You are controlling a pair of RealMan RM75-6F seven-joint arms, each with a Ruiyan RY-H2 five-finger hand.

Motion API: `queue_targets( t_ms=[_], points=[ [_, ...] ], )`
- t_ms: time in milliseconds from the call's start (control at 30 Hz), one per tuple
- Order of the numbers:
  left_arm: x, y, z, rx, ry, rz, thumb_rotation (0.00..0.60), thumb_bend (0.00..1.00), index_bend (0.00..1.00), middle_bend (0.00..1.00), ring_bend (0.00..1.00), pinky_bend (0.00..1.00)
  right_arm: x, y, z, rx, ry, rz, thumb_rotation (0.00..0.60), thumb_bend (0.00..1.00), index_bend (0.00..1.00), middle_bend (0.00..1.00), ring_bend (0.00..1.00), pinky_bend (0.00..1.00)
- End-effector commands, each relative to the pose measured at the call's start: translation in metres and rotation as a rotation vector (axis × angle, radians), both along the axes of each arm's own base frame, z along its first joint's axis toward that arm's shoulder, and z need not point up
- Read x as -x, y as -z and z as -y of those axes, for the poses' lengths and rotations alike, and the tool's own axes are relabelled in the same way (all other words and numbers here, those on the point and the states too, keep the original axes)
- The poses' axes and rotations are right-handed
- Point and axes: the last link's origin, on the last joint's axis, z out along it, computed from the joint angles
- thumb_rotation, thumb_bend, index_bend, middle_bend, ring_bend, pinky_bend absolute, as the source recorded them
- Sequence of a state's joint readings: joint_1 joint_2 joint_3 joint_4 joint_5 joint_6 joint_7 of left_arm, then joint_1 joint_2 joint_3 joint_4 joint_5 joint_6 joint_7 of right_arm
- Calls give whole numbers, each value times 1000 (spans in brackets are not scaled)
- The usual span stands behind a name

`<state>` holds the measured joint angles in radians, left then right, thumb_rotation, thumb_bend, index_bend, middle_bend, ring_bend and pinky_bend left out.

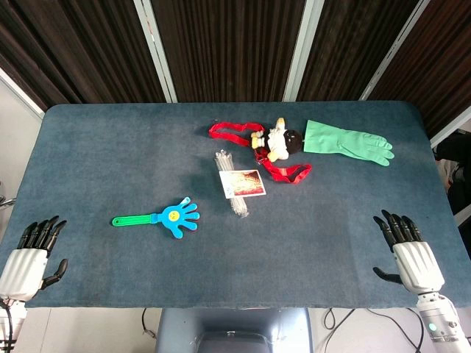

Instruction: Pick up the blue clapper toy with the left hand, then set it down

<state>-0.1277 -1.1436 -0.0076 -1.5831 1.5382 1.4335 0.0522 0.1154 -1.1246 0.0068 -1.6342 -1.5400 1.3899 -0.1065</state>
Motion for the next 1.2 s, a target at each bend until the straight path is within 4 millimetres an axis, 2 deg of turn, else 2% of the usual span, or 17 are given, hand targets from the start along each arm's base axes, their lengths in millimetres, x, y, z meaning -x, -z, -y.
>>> queue_targets(
  t_ms=[33,167,267,400,567,767,933,1200],
  points=[
    [-1,6,1,31,-1,0,600,406,0,0,0,14,0,-1,1,2,3,1,600,185,0,0,0,0],
    [-7,24,-3,114,16,54,600,405,0,0,0,14,0,0,-1,-5,5,8,600,185,0,0,0,0],
    [-16,41,-14,176,58,111,600,405,2,0,0,14,-1,0,-2,-7,-1,3,600,186,0,0,0,0],
    [-33,65,-47,184,124,149,600,404,48,0,0,14,-1,4,-2,-24,0,4,600,186,0,0,0,0],
    [-47,88,-81,219,117,156,600,408,163,0,0,15,0,9,0,-43,9,6,600,185,0,0,0,0],
    [-54,109,-111,266,39,219,600,404,251,0,0,14,1,13,2,-59,18,1,600,185,0,0,0,0],
    [-57,123,-134,290,15,202,600,396,264,0,0,14,2,14,3,-73,25,5,600,185,0,0,0,0],
    [-52,134,-152,292,-21,145,600,404,283,0,0,14,1,12,2,-71,24,14,600,186,0,0,0,0]
  ],
)
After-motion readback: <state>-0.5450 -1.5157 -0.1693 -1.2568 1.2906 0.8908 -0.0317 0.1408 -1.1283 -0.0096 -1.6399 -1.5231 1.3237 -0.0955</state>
